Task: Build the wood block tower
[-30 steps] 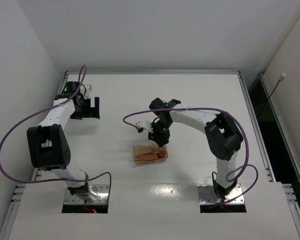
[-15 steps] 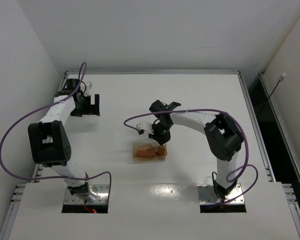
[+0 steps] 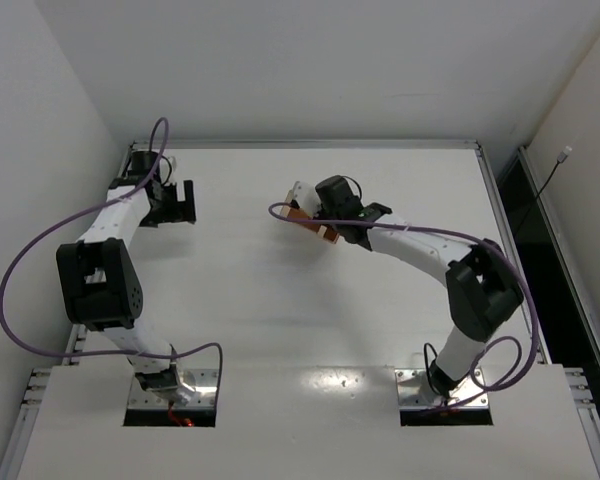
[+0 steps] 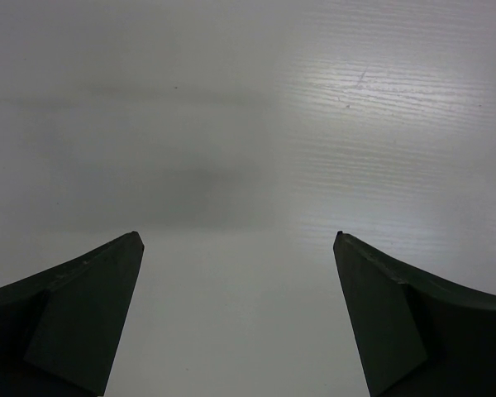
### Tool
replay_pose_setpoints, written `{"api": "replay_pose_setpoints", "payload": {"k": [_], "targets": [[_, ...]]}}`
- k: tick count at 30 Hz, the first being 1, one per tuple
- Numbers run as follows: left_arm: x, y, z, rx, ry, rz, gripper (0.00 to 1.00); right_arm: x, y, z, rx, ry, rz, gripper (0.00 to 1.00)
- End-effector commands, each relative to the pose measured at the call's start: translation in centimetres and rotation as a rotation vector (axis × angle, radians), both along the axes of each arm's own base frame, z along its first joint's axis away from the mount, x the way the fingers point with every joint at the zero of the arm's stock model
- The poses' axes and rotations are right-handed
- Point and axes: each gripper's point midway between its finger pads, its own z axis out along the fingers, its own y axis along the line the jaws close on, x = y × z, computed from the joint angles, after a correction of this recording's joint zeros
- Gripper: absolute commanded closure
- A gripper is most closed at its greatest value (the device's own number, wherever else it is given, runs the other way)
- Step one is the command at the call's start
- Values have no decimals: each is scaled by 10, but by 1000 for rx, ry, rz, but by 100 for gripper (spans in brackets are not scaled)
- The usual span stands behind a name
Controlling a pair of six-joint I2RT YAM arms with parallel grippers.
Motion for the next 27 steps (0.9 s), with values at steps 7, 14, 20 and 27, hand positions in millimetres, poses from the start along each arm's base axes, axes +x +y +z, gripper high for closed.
{"api": "replay_pose_setpoints", "payload": {"k": [7, 14, 20, 27], "targets": [[9, 23, 22, 25, -69, 82, 0, 64, -27, 48, -135, -460, -262, 100], [2, 34, 24, 31, -67, 104, 0, 67, -15, 46, -241, -558, -229, 100], [-9, 43, 19, 29, -37, 114, 0, 54, 3, 55, -244, -632, -199, 100], [-27, 51, 11, 11, -11, 131, 0, 28, 4, 56, -302, -681, -237, 100]]}}
